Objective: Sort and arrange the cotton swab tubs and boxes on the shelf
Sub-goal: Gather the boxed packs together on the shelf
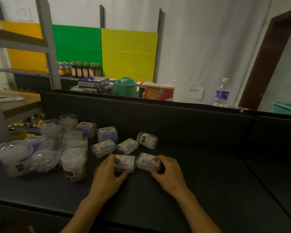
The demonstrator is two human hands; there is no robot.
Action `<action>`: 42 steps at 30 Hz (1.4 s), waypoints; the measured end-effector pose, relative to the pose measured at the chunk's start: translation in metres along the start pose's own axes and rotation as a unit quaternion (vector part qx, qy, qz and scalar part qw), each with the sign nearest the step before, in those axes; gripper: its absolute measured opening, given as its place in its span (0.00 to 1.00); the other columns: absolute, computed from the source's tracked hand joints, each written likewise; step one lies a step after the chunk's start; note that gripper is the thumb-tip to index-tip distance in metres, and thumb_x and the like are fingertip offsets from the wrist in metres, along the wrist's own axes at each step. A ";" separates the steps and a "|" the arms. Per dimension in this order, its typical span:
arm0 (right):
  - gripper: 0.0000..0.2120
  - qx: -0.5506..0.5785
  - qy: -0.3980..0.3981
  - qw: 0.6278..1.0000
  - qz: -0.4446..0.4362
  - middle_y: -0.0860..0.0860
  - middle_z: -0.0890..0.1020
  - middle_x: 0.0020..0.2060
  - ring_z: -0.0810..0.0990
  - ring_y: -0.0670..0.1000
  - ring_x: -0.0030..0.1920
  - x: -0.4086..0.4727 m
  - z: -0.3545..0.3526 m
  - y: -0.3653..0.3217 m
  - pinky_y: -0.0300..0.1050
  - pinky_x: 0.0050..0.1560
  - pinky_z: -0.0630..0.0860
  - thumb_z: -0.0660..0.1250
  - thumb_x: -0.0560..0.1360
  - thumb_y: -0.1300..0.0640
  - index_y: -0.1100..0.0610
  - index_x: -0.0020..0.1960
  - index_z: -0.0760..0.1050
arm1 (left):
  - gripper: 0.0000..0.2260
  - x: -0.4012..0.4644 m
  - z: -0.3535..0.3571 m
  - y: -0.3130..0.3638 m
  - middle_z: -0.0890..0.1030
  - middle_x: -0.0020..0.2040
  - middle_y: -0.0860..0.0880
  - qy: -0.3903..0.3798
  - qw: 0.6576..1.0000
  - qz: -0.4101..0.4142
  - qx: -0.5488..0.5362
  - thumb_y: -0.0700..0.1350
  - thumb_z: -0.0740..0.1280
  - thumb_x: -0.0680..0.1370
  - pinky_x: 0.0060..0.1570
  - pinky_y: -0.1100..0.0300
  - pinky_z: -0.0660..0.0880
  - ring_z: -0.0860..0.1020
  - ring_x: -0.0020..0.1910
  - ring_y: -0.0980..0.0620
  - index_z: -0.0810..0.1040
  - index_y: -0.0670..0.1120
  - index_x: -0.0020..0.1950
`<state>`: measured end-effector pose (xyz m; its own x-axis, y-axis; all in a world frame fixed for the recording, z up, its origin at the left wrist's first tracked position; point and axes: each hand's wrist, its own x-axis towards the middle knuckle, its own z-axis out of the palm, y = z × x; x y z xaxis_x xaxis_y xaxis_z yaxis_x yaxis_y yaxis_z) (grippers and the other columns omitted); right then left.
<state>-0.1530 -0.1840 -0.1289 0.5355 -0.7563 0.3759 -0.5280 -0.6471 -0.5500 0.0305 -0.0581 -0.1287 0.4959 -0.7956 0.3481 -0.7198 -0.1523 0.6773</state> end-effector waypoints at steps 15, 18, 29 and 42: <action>0.38 -0.039 0.033 0.990 0.132 0.49 0.69 0.68 0.65 0.47 0.67 -0.046 -0.023 -0.021 0.42 0.67 0.65 0.73 0.70 0.43 0.52 0.74 0.62 | 0.39 -0.002 -0.008 -0.001 0.64 0.57 0.54 -0.091 0.994 0.049 0.030 0.65 0.73 0.63 0.57 0.61 0.70 0.67 0.54 0.57 0.68 0.50 0.68; 0.35 -0.065 0.040 0.988 0.132 0.46 0.69 0.66 0.65 0.47 0.66 -0.067 -0.042 -0.026 0.42 0.67 0.65 0.73 0.70 0.46 0.51 0.72 0.65 | 0.37 -0.002 -0.005 0.004 0.64 0.57 0.54 -0.106 0.990 0.093 0.010 0.63 0.75 0.62 0.57 0.59 0.71 0.67 0.55 0.57 0.70 0.50 0.67; 0.31 -0.129 0.139 0.973 0.129 0.44 0.71 0.58 0.68 0.44 0.58 -0.155 -0.147 0.013 0.41 0.61 0.68 0.76 0.66 0.50 0.50 0.66 0.69 | 0.32 -0.027 0.056 0.103 0.62 0.56 0.58 -0.152 0.953 0.239 -0.107 0.56 0.79 0.61 0.55 0.66 0.68 0.68 0.56 0.58 0.70 0.56 0.61; 0.30 -0.132 0.184 0.961 0.161 0.41 0.71 0.56 0.69 0.42 0.58 -0.259 -0.312 0.137 0.39 0.59 0.70 0.76 0.65 0.51 0.47 0.64 0.69 | 0.31 -0.087 0.181 0.286 0.64 0.55 0.56 -0.172 0.928 0.302 -0.134 0.54 0.78 0.63 0.51 0.62 0.76 0.71 0.52 0.58 0.71 0.51 0.61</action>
<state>-0.5697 -0.1068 -0.0686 0.0731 -0.8732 0.4819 -0.8018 -0.3388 -0.4923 -0.3061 -0.1387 -0.0828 -0.1757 -0.8359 0.5200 -0.6465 0.4963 0.5794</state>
